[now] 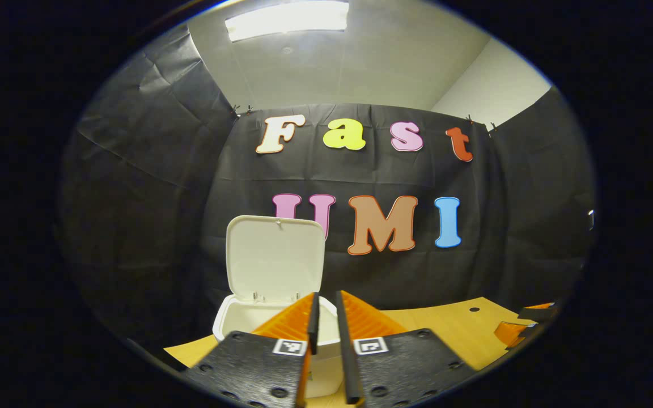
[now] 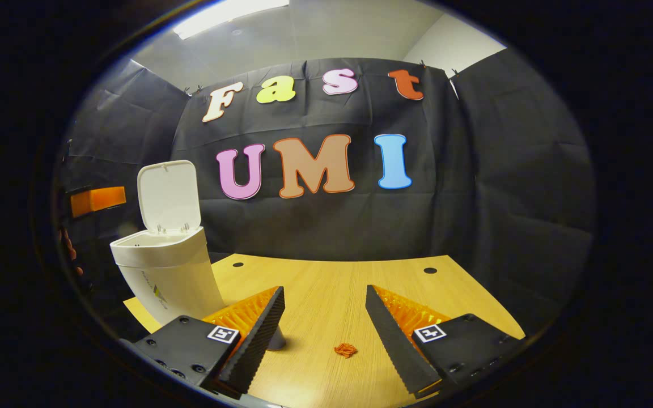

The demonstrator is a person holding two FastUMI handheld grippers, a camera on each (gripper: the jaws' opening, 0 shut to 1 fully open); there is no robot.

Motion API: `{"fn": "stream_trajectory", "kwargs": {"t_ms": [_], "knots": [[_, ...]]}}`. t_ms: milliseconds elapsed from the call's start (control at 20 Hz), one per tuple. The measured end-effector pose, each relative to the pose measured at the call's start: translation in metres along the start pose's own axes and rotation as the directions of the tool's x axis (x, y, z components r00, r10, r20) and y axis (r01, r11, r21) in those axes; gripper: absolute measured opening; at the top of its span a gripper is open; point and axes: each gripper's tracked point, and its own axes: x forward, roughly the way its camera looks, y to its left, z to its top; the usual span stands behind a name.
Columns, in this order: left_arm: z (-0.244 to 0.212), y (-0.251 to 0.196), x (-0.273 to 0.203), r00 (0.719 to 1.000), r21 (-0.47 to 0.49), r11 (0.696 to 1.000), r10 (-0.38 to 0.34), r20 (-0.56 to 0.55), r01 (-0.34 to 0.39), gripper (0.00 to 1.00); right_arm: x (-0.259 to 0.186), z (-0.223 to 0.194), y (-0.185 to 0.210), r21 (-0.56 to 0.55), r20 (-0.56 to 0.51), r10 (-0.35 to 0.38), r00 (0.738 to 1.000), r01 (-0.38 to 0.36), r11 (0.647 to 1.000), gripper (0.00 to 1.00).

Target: Press the lid of the desktop garbage bin to open it, pick up the crumpled paper on the desktop and throw it into the bin, then pick up the pop can on the desktop and drop it into the bin, and finally close the garbage bin lid.

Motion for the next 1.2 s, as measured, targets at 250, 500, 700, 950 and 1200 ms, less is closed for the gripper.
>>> {"fn": "stream_trajectory", "kwargs": {"t_ms": [250, 500, 700, 950, 1200], "knots": [[-0.005, 0.013, -0.010, 0.995, 0.006, 0.995, 0.096, 0.001, -0.096, 0.94, 0.037, -0.028, -0.012, 0.003, -0.084, 0.030, 0.996, -0.030, 1.000, 0.96], [-0.003, 0.032, -0.025, 0.979, 0.004, 0.979, 0.203, 0.017, -0.203, 0.94, 0.066, -0.070, -0.015, -0.021, -0.194, 0.070, 0.978, -0.075, 0.997, 0.96], [-0.001, 0.046, -0.046, 0.956, 0.039, 0.955, 0.292, 0.024, -0.293, 0.95, 0.098, -0.107, -0.020, -0.061, -0.274, 0.092, 0.957, -0.113, 0.992, 0.96], [-0.007, 0.062, -0.075, 0.916, 0.064, 0.914, 0.401, 0.005, -0.401, 0.94, 0.123, -0.163, -0.023, -0.050, -0.470, 0.117, 0.875, -0.159, 0.986, 0.95], [-0.012, 0.066, -0.087, 0.895, 0.051, 0.894, 0.445, -0.009, -0.445, 0.94, 0.136, -0.188, -0.035, -0.035, -0.586, 0.079, 0.807, -0.122, 0.992, 0.97]]}}
